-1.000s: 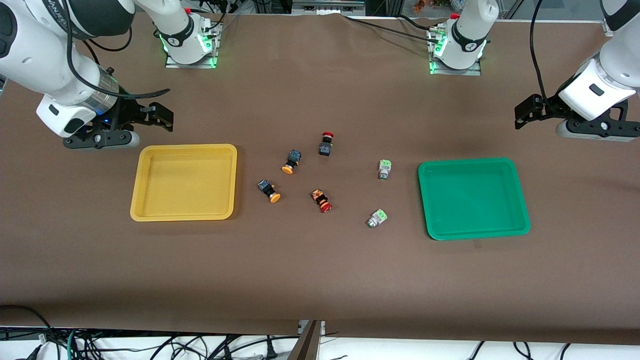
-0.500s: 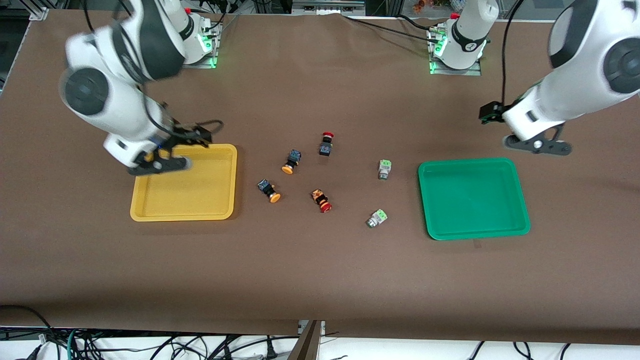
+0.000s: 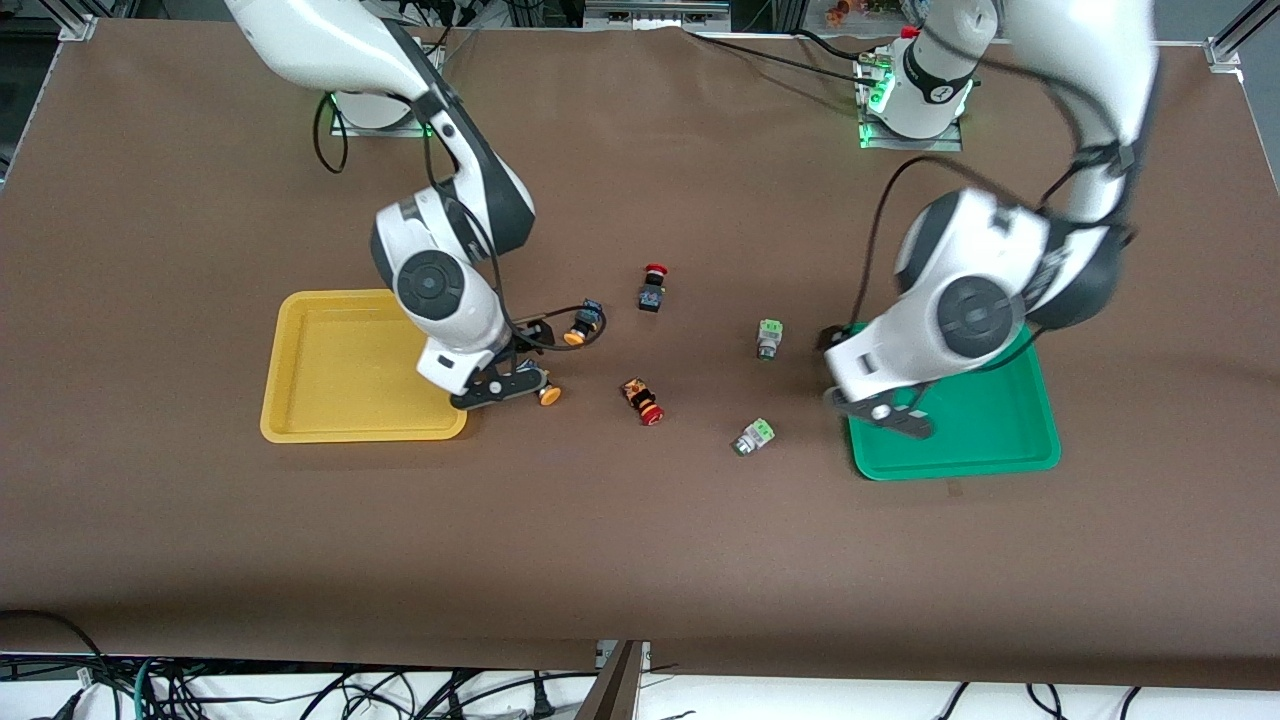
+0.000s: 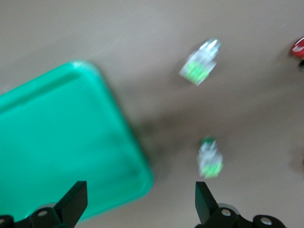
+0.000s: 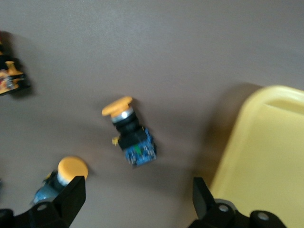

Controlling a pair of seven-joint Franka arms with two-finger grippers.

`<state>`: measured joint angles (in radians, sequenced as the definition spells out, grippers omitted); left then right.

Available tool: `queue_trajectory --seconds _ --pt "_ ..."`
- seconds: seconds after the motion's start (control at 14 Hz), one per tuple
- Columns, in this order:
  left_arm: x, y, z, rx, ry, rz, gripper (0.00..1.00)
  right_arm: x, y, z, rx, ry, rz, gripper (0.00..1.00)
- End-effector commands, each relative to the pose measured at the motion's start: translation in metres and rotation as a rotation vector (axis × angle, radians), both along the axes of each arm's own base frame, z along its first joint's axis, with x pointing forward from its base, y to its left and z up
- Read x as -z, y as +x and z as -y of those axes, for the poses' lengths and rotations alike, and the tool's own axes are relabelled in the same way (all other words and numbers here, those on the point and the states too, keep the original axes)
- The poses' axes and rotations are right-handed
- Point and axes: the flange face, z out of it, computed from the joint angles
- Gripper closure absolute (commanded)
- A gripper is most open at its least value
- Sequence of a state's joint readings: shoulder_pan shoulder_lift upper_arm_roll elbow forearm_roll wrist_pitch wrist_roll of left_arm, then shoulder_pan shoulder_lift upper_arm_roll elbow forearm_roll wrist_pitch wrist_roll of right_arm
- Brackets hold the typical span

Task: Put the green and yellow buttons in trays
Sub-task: 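Grasp the yellow button with the right gripper while the left gripper grasps green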

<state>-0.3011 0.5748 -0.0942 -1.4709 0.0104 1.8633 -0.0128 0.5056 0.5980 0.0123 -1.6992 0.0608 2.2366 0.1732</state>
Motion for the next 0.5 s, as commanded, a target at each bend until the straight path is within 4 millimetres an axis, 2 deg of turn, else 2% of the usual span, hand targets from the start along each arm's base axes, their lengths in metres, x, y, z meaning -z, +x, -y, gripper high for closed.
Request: queue_trajectory --seconds 0.0,0.07,0.14,0.21,0.43 --pt "0.045 0.025 0.059 0.066 -0.049 0.087 0.00 0.037 0.002 -0.002 -0.046 0.009 0.032 0.00" --pt "0.061 0.028 0.073 0.083 -0.080 0.152 0.00 0.045 0.000 -0.002 -0.047 0.012 0.040 0.00" --pt "0.080 0.026 0.085 0.112 -0.100 0.191 0.00 0.051 -0.002 -0.004 -0.050 0.015 0.047 0.00" --pt "0.091 0.020 0.098 0.161 -0.108 0.223 0.00 0.057 -0.003 -0.005 -0.050 0.015 0.046 0.00" --pt "0.120 0.016 0.089 0.276 -0.118 0.231 0.00 0.064 -0.005 -0.004 -0.042 0.019 0.047 0.02"
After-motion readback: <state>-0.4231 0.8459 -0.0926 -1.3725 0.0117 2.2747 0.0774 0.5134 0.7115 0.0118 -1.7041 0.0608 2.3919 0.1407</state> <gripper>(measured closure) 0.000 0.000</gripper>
